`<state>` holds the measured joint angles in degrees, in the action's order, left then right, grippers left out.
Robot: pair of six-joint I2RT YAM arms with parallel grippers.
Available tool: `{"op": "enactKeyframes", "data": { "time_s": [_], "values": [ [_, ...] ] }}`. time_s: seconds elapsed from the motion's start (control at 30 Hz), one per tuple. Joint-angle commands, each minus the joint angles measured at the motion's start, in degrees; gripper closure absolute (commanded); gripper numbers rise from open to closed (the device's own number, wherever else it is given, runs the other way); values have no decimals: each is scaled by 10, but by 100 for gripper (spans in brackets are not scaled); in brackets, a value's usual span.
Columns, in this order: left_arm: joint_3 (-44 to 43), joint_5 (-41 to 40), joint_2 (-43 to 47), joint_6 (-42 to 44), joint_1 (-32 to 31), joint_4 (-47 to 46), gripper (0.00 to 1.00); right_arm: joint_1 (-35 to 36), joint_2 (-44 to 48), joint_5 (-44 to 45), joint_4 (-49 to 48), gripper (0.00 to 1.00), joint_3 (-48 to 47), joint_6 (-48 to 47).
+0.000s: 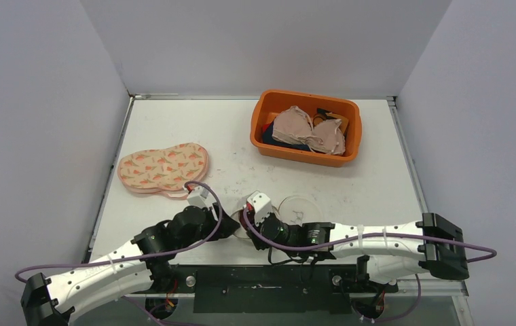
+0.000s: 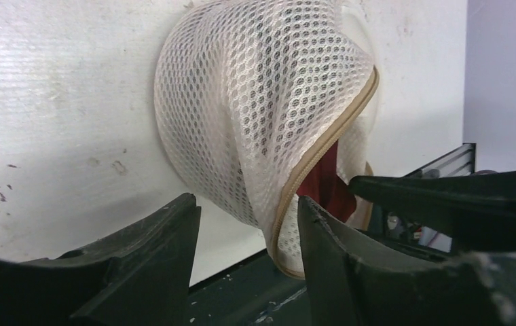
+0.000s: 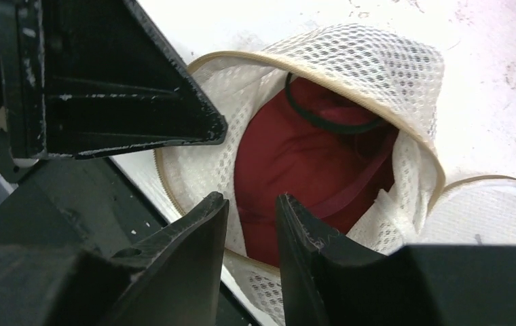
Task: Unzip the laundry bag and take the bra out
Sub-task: Pick up the bra from the laundry bag.
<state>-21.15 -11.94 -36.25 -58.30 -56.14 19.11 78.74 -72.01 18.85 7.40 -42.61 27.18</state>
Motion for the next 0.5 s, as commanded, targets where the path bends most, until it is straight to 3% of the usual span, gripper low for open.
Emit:
{"op": "enactKeyframes", "data": {
  "time_s": [0.0, 0.23, 0.47],
  "values": [
    [-23, 33, 14, -26, 2, -4, 45, 19, -8, -8, -10, 69, 5, -23],
    [-16, 48, 3, -40, -1, -19, 43, 47, -34, -15, -14, 72, 8, -33],
    [-46, 14, -56, -15, -15, 14, 54, 65, -47, -7, -14, 71, 2, -32]
  ]
}}
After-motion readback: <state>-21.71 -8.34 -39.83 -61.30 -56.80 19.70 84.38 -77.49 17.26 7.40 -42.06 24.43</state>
